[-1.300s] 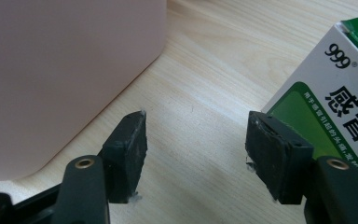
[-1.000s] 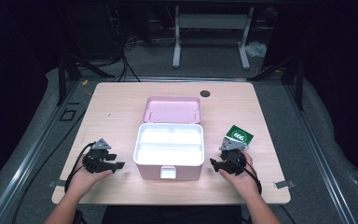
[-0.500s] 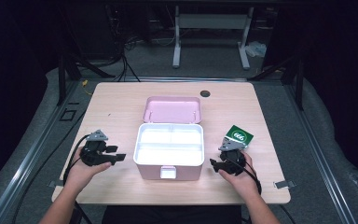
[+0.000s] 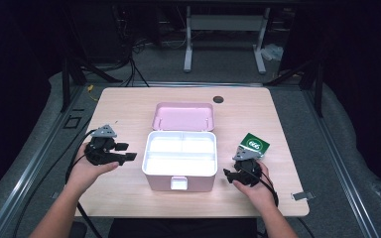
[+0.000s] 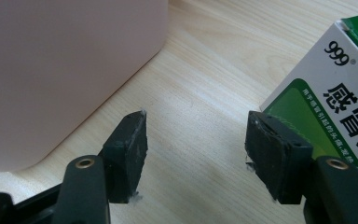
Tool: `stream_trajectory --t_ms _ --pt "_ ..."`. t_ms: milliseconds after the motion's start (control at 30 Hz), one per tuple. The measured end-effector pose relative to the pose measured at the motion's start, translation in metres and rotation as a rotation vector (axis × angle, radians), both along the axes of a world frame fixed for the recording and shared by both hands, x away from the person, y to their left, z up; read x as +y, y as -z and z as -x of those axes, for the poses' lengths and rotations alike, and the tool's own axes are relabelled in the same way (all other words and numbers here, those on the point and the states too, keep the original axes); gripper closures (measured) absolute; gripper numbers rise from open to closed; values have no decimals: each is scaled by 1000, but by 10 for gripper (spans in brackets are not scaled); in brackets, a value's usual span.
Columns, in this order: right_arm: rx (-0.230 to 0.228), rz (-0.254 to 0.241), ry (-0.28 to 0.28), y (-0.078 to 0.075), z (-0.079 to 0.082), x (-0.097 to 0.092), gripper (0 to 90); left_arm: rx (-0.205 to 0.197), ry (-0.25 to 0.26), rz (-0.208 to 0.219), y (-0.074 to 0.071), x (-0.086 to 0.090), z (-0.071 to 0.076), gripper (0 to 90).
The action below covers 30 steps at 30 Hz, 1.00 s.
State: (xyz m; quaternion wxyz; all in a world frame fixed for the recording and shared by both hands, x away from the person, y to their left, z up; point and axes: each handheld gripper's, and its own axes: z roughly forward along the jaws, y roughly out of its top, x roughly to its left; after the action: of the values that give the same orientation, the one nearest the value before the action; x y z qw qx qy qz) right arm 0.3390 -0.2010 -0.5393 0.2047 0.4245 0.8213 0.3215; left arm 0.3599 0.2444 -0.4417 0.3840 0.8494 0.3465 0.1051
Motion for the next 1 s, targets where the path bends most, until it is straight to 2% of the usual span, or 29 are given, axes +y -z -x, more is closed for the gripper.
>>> stream_trajectory --t_ms 300,533,1000 --pt "4 2 -1 0 0 0 385 -10 21 -1 -8 -8 0 448" --pt "2 3 -1 1 0 1 385 -16 52 9 -12 -25 -2 449" --pt "5 -2 -3 1 0 1 385 -17 149 4 -17 -74 -10 453"
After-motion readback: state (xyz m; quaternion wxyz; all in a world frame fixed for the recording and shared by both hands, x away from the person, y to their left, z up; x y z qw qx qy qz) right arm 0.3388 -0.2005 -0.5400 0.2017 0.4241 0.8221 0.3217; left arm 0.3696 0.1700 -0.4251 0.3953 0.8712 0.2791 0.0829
